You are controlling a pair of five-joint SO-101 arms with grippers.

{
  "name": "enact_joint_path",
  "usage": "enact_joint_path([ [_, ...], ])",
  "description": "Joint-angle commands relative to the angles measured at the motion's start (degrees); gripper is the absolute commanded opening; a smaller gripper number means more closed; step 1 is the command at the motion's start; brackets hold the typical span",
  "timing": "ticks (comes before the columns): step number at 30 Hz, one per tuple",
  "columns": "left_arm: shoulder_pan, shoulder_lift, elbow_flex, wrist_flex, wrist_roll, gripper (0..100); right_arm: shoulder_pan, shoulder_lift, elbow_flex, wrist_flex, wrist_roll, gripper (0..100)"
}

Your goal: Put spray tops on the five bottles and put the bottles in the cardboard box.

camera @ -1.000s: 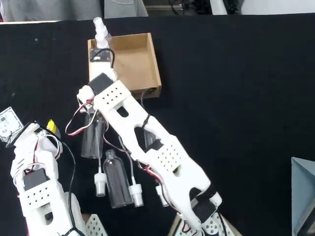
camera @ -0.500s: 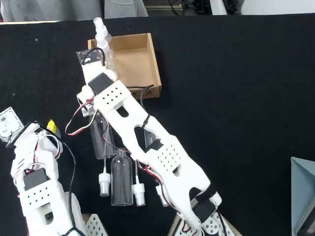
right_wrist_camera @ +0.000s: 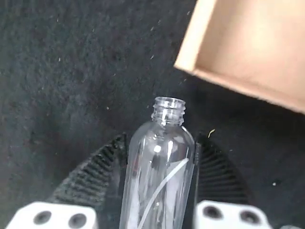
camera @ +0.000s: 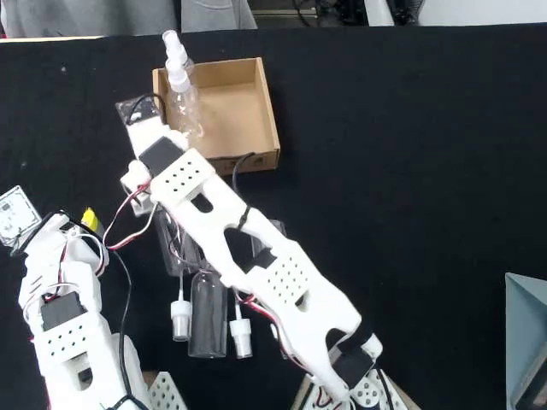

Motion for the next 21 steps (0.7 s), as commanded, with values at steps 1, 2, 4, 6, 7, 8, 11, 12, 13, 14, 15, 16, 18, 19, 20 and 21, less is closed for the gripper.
enact_joint_path([
  [1, 0.0, -1.1, -1.0, -1.5, -0.3, 20, -1.9, -1.8, -4.1, 0.8, -0.7, 18.1],
  [2, 0.0, -1.1, -1.0, -1.5, -0.3, 20, -2.0, -1.8, -4.1, 0.8, -1.9, 18.1],
  [4, 0.0, -1.1, -1.0, -1.5, -0.3, 20, -2.0, -1.7, -4.1, 0.8, -3.9, 18.2],
  [6, 0.0, -1.1, -1.0, -1.5, -0.3, 20, -2.0, -1.8, -4.1, 1.3, -4.9, 18.2],
  [7, 0.0, -1.1, -1.0, -1.5, -0.3, 20, -2.0, -1.8, -4.4, 1.8, -5.2, 18.3],
  [8, 0.0, -1.1, -1.0, -1.5, -0.3, 20, -2.0, -1.7, -5.2, 2.3, -5.6, 19.2],
  [11, 0.0, -1.1, -1.0, -1.5, -0.3, 20, -2.1, -1.5, -8.0, 5.5, -6.9, 23.6],
  [12, 0.0, -1.1, -1.0, -1.5, -0.3, 20, -2.1, -1.5, -8.7, 6.4, -6.9, 24.5],
  [13, 0.0, -1.1, -1.0, -1.5, -0.3, 20, -2.3, -1.4, -9.5, 7.1, -6.9, 24.3],
  [14, 0.0, -1.1, -1.0, -1.5, -0.3, 20, -2.5, -1.4, -9.9, 7.6, -6.9, 24.3],
  [15, 0.0, -1.1, -1.0, -1.5, -0.3, 20, -2.7, -1.4, -10.1, 7.8, -6.9, 24.0],
  [16, 0.0, -1.1, -1.0, -1.5, -0.3, 20, -3.0, -1.4, -9.8, 7.9, -6.9, 24.0],
  [18, 0.0, -1.1, -1.0, -1.5, -0.3, 20, -3.7, -1.3, -9.4, 7.8, -6.9, 24.0],
  [19, 0.0, -1.1, -1.0, -1.5, -0.3, 20, -4.0, -1.3, -8.8, 7.8, -6.9, 24.0],
  [20, 0.0, -1.1, -1.0, -1.5, -0.3, 20, -4.1, -1.3, -8.5, 7.7, -6.9, 24.0],
  [21, 0.0, -1.1, -1.0, -1.5, -0.3, 20, -4.1, -1.3, -8.3, 7.7, -7.0, 24.0],
])
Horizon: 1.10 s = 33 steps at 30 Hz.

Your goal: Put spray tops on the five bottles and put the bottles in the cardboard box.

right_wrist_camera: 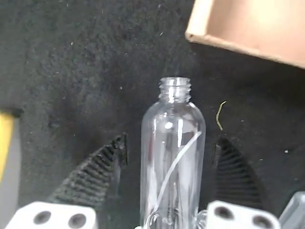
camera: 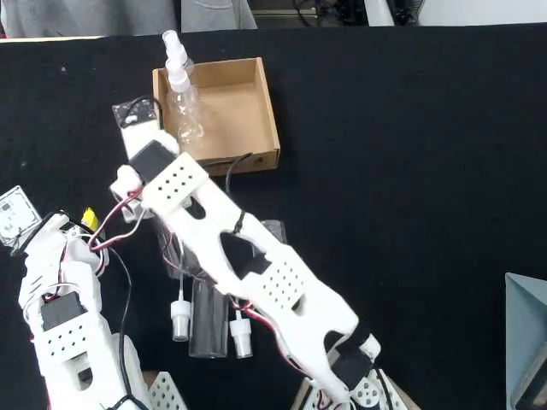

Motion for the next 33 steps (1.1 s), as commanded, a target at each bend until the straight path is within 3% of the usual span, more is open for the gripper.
enact_joint_path([
  [1, 0.0, -1.1, -1.0, -1.5, -0.3, 20, -1.4, -1.3, -2.2, 0.4, -0.8, 24.0],
  [21, 0.0, -1.1, -1.0, -1.5, -0.3, 20, 1.2, 5.8, -4.5, 3.0, -2.3, 24.0],
  [27, 0.0, -1.1, -1.0, -1.5, -0.3, 20, 1.3, 5.7, -6.2, 3.9, -2.2, 15.7],
  [33, 0.0, -1.1, -1.0, -1.5, -0.3, 20, 1.3, 5.7, -6.1, 4.0, -2.2, 14.8],
])
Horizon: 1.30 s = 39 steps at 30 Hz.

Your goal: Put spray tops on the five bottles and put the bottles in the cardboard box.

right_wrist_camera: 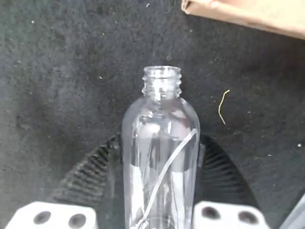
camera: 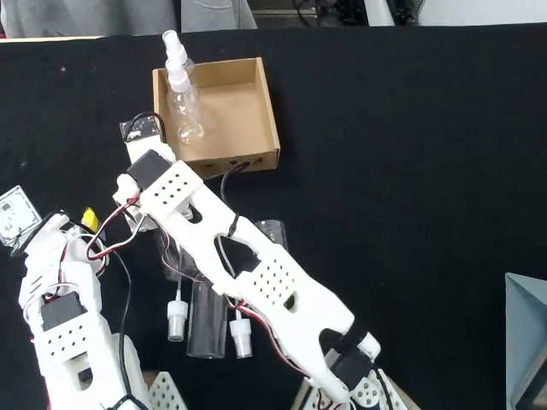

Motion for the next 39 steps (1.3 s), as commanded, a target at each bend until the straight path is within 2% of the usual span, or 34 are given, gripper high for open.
enact_joint_path([
  [1, 0.0, -1.1, -1.0, -1.5, -0.3, 20, 1.3, -1.3, -3.6, 1.8, -0.6, 14.8],
  [6, 0.0, -1.1, -1.0, -1.5, -0.3, 20, 1.3, -1.4, -3.6, 1.8, -0.4, 11.1],
  [11, 0.0, -1.1, -1.0, -1.5, -0.3, 20, 1.4, -1.4, -6.3, 1.9, 4.4, 5.6],
  [19, 0.0, -1.1, -1.0, -1.5, -0.3, 20, 1.9, -3.6, -5.8, 2.2, 4.9, 5.4],
  [39, 0.0, -1.1, -0.9, -1.5, -0.3, 20, 2.4, -24.9, 12.3, 2.0, 5.0, 5.4],
])
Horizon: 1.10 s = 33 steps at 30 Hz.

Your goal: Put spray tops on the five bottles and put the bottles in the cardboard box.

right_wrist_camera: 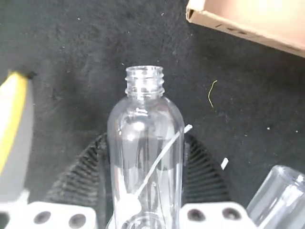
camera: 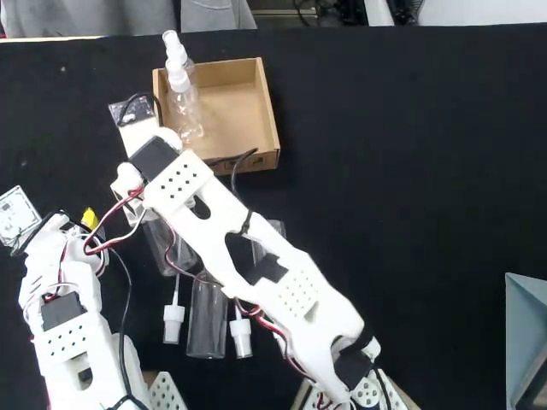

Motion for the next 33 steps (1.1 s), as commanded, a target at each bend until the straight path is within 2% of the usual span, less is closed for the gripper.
enact_joint_path([
  [1, 0.0, -1.1, -0.9, -1.5, -0.3, 20, 2.4, -7.9, 0.7, 1.8, 0.6, 5.4],
  [14, 0.1, -1.1, -0.9, -1.5, -0.3, 20, 2.5, -22.9, 11.4, 1.8, 0.6, 5.4],
  [33, 4.7, -1.1, -0.8, -1.1, -0.3, 20, 2.6, -41.9, 21.9, 1.5, 0.7, 5.4],
])
